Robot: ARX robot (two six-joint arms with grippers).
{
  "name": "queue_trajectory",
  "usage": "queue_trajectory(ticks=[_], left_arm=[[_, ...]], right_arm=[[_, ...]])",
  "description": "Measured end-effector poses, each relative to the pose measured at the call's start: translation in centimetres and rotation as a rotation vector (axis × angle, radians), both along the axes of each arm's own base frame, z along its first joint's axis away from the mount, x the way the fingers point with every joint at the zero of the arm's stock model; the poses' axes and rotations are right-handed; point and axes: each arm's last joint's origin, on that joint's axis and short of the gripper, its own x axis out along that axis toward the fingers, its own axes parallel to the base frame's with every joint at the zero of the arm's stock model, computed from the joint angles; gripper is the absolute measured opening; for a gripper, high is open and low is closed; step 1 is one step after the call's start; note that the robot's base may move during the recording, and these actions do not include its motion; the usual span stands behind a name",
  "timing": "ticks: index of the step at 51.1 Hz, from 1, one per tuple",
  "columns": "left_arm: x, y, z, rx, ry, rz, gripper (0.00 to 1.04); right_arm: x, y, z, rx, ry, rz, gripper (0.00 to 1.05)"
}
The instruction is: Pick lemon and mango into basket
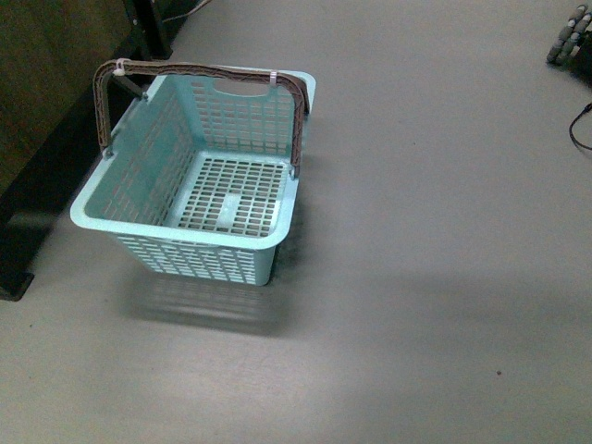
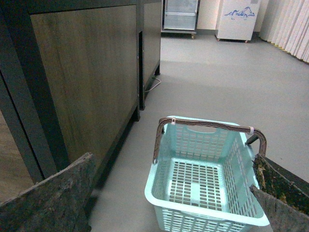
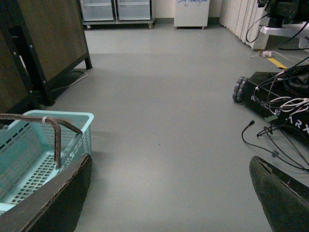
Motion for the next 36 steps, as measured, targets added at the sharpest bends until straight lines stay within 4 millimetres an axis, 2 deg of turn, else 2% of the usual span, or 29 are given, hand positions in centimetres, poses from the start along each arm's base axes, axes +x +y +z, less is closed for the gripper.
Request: queue_trajectory(ticks=[31,34,36], left_arm=[[0.01,0.0,-0.02,-0.006,0.01,0.002,0.98],[0.04,-0.06,-0.02,-0.102,0.194,0.037,0.98],[0.21,-0.1,0.2,-0.194,0.375,0.067,0.98]], right_arm=[[0.0,0.0,0.0,0.0,0.0,0.0,0.96],[0.0,0.0,-0.01,0.0,0.0,0.0,0.96],[0.0,0.0,-0.01,0.0,0.0,0.0,0.96]])
